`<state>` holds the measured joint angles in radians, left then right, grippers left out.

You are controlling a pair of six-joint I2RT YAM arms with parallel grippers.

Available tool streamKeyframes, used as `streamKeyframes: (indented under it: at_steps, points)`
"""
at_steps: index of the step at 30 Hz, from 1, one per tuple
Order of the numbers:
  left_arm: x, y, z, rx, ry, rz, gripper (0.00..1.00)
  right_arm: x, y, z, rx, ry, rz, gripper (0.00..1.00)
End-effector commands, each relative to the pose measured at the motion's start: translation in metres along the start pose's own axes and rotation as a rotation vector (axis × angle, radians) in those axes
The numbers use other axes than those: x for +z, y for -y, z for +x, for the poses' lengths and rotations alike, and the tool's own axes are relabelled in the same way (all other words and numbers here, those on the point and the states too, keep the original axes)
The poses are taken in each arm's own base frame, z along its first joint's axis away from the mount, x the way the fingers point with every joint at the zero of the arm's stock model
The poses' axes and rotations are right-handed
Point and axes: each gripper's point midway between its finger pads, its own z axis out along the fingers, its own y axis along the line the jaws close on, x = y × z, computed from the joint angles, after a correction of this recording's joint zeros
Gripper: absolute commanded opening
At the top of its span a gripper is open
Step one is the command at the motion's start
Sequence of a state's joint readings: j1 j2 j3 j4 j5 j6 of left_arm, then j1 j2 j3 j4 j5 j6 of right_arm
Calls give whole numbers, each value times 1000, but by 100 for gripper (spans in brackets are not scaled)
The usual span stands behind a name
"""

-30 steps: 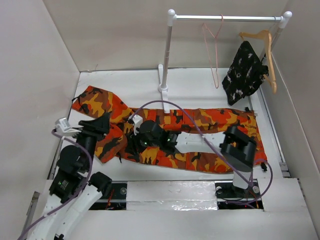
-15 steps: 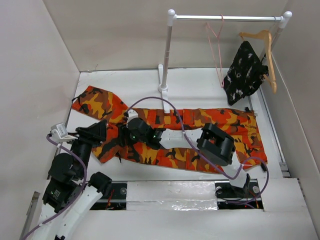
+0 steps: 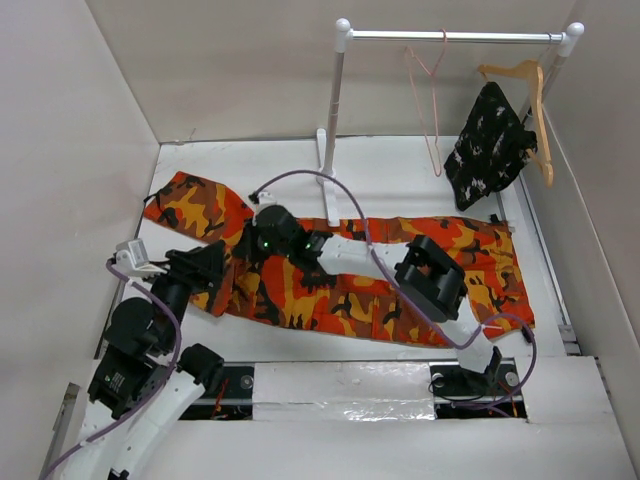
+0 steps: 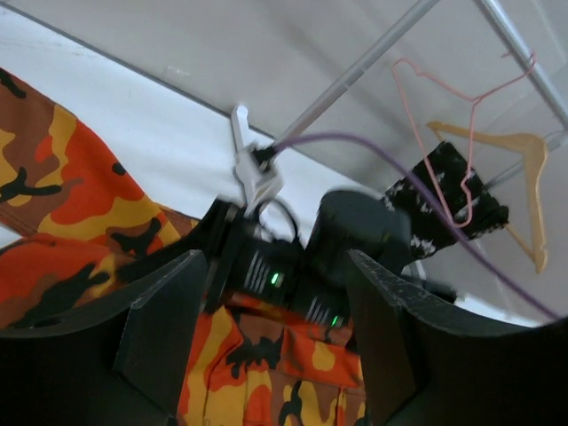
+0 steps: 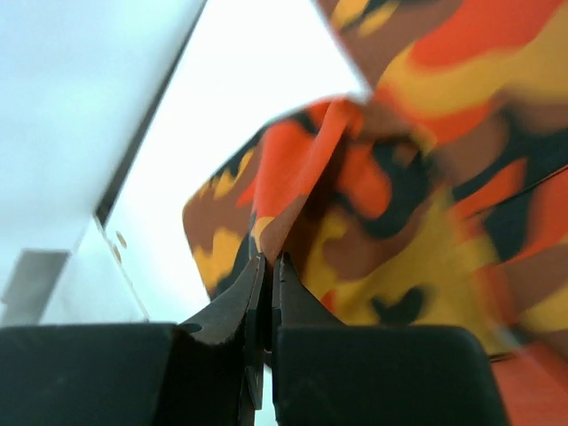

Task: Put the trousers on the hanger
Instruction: Flatten out the trousers at the center of the board.

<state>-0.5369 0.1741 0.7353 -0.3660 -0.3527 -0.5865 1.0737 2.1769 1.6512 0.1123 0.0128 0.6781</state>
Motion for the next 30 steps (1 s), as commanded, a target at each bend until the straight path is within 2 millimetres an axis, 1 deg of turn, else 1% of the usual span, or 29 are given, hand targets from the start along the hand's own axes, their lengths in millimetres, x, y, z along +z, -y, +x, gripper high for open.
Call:
streamKeyframes:
  at_steps: [1, 2, 3, 4, 5, 6, 7, 8, 9, 10, 11, 12, 13, 14, 15, 16, 17, 18, 19, 20, 21, 22, 23, 24, 25, 26, 27, 29, 30]
  points:
    - [10, 5, 15, 41, -71, 8, 61, -29, -9, -109, 35, 177, -87, 0]
    - [15, 7, 25, 47, -112, 15, 65, -33, -7, -130, 29, 183, -82, 0]
    - [18, 9, 29, 45, -126, 21, 66, -35, 13, -151, 35, 179, -73, 0]
    - [22, 8, 36, 47, -148, 18, 67, -21, 33, -150, 37, 145, -50, 0]
    - [27, 10, 45, 44, -184, 17, 67, -18, 51, -147, 40, 91, -3, 0]
    - [31, 11, 50, 38, -199, 15, 68, -19, 45, -171, 32, 124, -26, 0]
    - [34, 11, 54, 34, -212, 11, 68, -16, 62, -180, 36, 130, 2, 0]
    - [39, 7, 66, 32, -242, -4, 68, -3, 86, -167, 46, 88, 46, 0]
    - [44, 7, 69, 19, -241, -9, 68, -2, 87, -175, 48, 90, 34, 0]
    - [47, 5, 74, 11, -250, -18, 68, -1, 105, -177, 67, 82, 46, 3]
    - [53, -3, 89, 13, -276, -45, 68, 3, 115, -176, 92, 80, 41, 4]
    - [58, -4, 93, -8, -272, -51, 68, 3, 118, -177, 109, 78, 19, 5]
    - [62, -13, 107, -5, -296, -77, 68, 3, 133, -176, 138, 87, 17, 15]
    - [69, -20, 119, 2, -320, -113, 68, 0, 127, -173, 138, 75, -12, 31]
    - [73, -26, 128, 10, -338, -138, 67, -4, 134, -174, 139, 76, -8, 38]
    - [76, -31, 133, 15, -348, -158, 66, -5, 139, -164, 137, 54, 6, 46]
    - [80, -39, 143, 32, -368, -193, 65, -9, 140, -163, 109, 55, 13, 54]
    - [85, -38, 143, 32, -358, -190, 63, -17, 135, -170, 89, 69, 15, 60]
    - [87, -37, 143, 45, -361, -187, 61, -23, 138, -175, 76, 76, 26, 71]
    - [92, -30, 137, 52, -354, -174, 58, -28, 139, -173, 56, 68, 34, 75]
    - [95, -25, 132, 61, -344, -162, 55, -35, 142, -179, 54, 76, 31, 78]
    - [100, -13, 119, 83, -319, -125, 53, -48, 142, -189, 44, 94, 26, 80]
    - [101, -10, 118, 101, -322, -113, 53, -57, 136, -202, 32, 122, 8, 80]
    - [104, -5, 115, 109, -318, -102, 52, -63, 142, -197, 39, 117, 16, 79]
    - [107, -4, 115, 121, -328, -106, 52, -71, 145, -202, 38, 134, 19, 76]
    - [113, -2, 117, 132, -349, -115, 52, -82, 136, -211, 24, 165, 7, 75]
    - [115, -2, 121, 137, -364, -121, 52, -86, 147, -205, 35, 157, 34, 75]
    - [116, -6, 129, 144, -390, -134, 52, -88, 148, -197, 31, 137, 31, 75]
    - [116, -7, 130, 134, -385, -130, 51, -87, 149, -189, 28, 119, 17, 75]
